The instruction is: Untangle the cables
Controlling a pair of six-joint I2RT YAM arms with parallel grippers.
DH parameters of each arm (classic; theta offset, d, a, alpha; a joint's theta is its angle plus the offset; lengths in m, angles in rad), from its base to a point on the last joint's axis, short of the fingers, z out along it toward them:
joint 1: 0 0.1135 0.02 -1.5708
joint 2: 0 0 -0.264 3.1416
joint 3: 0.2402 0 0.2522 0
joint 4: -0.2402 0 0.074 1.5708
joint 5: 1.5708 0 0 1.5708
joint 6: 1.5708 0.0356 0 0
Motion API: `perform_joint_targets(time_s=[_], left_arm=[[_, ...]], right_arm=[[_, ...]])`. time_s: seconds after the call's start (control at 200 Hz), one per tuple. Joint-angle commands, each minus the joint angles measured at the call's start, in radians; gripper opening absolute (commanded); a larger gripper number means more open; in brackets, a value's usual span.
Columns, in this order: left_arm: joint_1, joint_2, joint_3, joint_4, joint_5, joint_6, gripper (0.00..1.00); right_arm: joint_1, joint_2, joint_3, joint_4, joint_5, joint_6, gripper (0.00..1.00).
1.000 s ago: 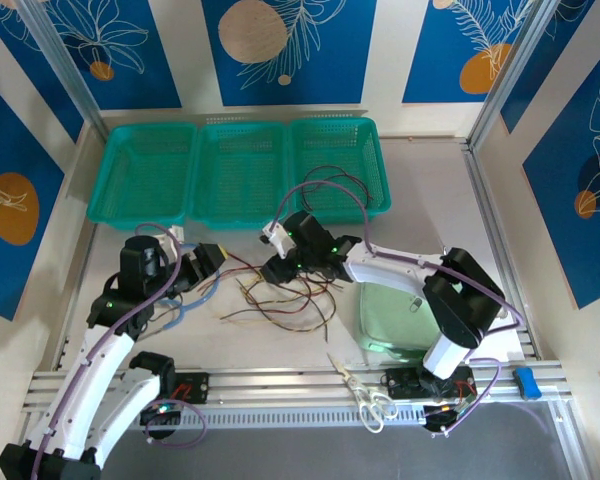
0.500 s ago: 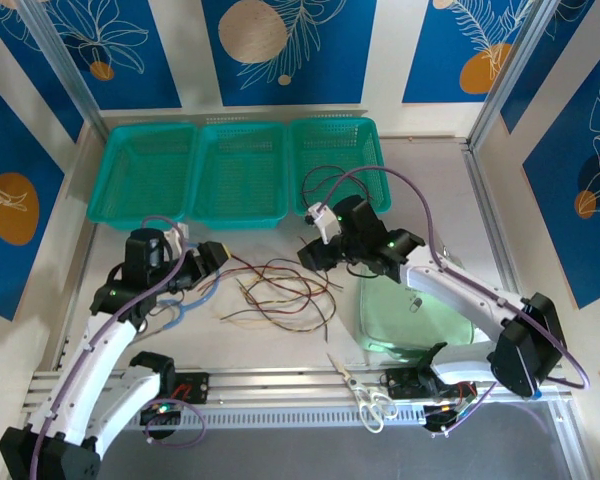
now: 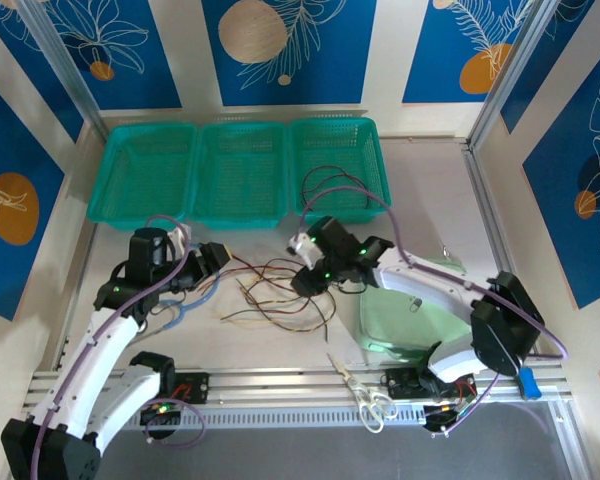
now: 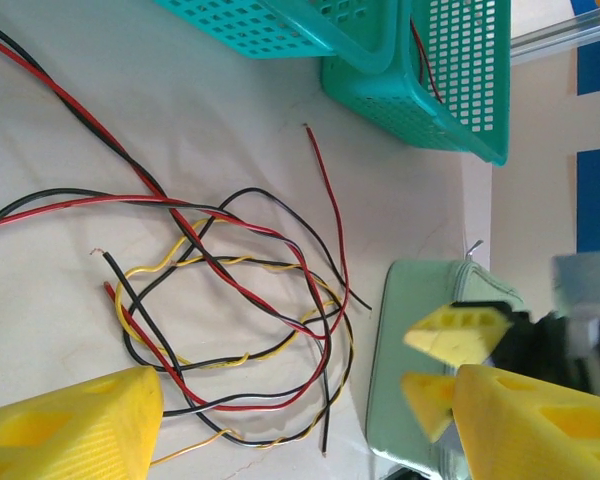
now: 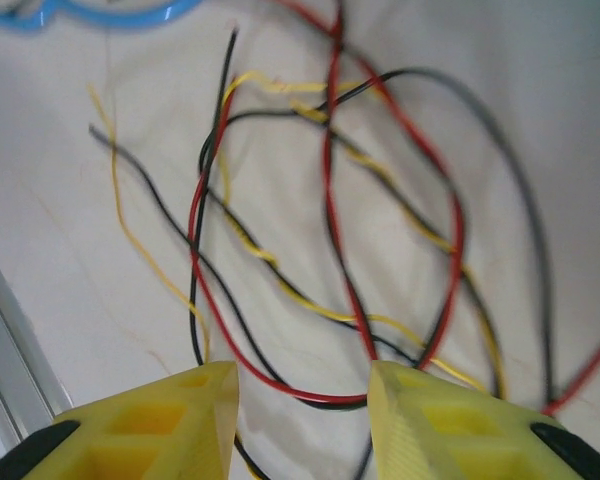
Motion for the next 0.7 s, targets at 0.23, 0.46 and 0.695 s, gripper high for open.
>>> perform_joint_targets(time_s=[0.23, 0.46, 0.695], left_arm=[[-0.003, -0.031, -0.026, 0.011, 0.022, 0.009, 0.76], [-0.003, -0.056, -0.036, -0.014, 0.022, 0.014, 0.77], [-0.002, -0.073, -0.043, -0.001, 0.034, -0.021, 0.77]], right_arm=[[0.180, 0.175, 0.019, 0.031, 0.030, -0.042, 0.38], [0.280, 0.229, 0.002, 0.129, 0.071, -0.133, 0.35], [0.274, 0.309, 0.048, 0.100, 0.087, -0.176, 0.33]])
